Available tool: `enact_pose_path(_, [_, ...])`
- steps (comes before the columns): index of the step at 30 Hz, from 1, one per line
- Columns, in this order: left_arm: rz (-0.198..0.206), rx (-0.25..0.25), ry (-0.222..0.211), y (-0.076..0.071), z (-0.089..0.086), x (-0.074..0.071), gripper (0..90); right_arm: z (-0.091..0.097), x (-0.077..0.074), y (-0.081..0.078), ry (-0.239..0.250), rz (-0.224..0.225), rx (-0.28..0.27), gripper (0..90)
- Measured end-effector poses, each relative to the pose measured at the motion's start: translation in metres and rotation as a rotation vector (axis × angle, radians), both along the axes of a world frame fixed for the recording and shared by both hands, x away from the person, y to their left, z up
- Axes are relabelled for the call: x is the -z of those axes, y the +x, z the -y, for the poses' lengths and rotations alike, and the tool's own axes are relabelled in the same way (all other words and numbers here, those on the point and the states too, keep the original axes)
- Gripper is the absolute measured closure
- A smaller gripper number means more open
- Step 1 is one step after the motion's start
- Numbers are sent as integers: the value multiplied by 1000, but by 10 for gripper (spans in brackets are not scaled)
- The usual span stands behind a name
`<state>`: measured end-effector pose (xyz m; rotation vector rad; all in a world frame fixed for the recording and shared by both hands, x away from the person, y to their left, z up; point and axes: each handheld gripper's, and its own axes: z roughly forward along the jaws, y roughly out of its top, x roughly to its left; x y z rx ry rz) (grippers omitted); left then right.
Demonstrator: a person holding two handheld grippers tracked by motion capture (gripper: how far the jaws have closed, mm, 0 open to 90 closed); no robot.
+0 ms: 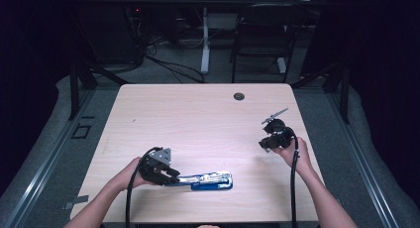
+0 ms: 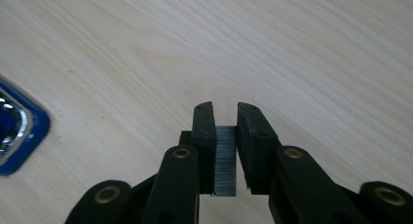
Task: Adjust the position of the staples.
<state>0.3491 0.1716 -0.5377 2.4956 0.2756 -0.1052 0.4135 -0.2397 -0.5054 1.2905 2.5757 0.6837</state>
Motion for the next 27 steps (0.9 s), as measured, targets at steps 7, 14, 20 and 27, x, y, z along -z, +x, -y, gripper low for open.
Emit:
enact_pose_path(7, [-1, -4, 1, 0, 0, 0, 699, -21, -9, -4, 8, 14, -75, 788])
enact_pose_path(14, [-12, -5, -6, 1, -1, 1, 699, -34, -13, -3, 16, 25, -105, 788])
enact_pose_path(20, [-10, -3, -6, 0, -1, 1, 699, -47, -17, -1, 29, 30, -144, 788])
enact_pose_path(27, [-11, -1, -7, 1, -1, 1, 699, -60, -21, 1, 37, 33, -180, 788])
